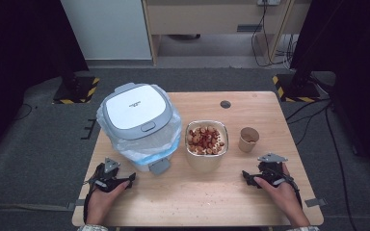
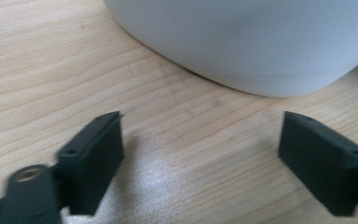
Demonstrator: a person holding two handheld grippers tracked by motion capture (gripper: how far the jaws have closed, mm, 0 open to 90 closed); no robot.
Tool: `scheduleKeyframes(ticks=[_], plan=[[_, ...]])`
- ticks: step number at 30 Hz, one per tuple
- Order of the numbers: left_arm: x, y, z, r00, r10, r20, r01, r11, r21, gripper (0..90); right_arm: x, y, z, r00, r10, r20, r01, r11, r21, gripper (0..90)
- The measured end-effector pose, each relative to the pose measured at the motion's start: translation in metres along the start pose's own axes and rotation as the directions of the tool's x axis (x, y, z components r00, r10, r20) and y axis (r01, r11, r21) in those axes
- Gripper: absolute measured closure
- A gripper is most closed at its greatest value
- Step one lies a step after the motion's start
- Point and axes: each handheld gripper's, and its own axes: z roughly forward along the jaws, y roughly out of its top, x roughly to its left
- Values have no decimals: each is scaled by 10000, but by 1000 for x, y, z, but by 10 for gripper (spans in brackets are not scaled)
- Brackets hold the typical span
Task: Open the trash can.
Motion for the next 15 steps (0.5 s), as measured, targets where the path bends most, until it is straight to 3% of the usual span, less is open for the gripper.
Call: scheduleKeyframes(ticks=[5, 11, 15], plan=[[-3, 0, -7, 9999, 85, 109, -86, 9999, 139, 276, 0, 0, 0, 10000, 15, 12, -15, 10000, -6, 6], [-8, 0, -22, 9999, 4, 140, 0, 9996, -288, 405, 0, -1, -1, 10000, -6, 11, 6, 10000, -9, 6], [-20, 3, -36, 9991, 311, 296, -292, 9975, -645, 543, 0, -1, -1, 10000, 11, 20, -11, 10000, -10, 6]])
